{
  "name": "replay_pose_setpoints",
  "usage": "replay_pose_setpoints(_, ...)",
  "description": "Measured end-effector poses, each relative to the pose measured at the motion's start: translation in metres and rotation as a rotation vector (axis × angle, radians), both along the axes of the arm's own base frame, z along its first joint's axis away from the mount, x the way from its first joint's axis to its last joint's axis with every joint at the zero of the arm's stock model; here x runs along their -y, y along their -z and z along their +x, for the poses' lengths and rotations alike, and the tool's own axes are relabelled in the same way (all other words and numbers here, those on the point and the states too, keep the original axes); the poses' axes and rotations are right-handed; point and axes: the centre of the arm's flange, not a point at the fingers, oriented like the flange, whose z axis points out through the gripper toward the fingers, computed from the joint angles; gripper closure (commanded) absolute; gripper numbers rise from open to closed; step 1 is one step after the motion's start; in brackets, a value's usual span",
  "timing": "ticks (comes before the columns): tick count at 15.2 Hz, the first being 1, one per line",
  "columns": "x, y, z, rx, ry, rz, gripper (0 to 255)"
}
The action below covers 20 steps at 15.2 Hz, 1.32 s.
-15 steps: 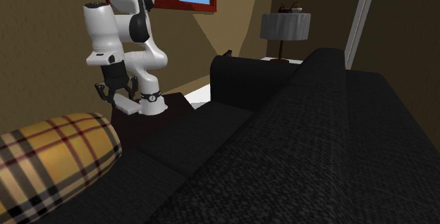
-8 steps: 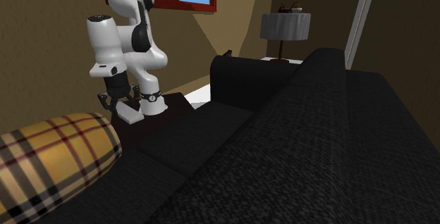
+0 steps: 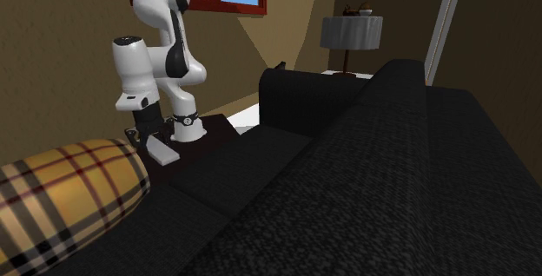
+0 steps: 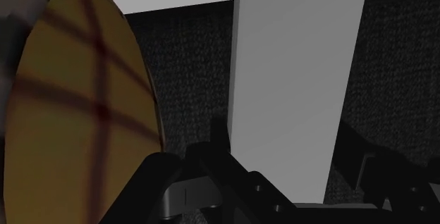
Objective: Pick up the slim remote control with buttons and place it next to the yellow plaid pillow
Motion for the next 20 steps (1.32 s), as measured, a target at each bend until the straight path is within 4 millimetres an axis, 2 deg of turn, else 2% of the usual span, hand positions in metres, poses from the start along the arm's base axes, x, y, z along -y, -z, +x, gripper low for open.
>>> replay_pose_setpoints(8,0.001,0.042,0.000,0.000,0.000,0.000,255)
replay_pose_setpoints(12,-0.006,0.053,0.006,0.021,-0.021,-0.005,255)
replay_pose_setpoints(14,-0.006,0.065,0.005,0.021,-0.020,-0.005,255)
replay_pose_setpoints(18,-0.008,0.077,0.009,0.040,-0.025,-0.008,255)
replay_pose_setpoints(20,-0.003,0.095,0.005,0.021,-0.013,-0.004,255)
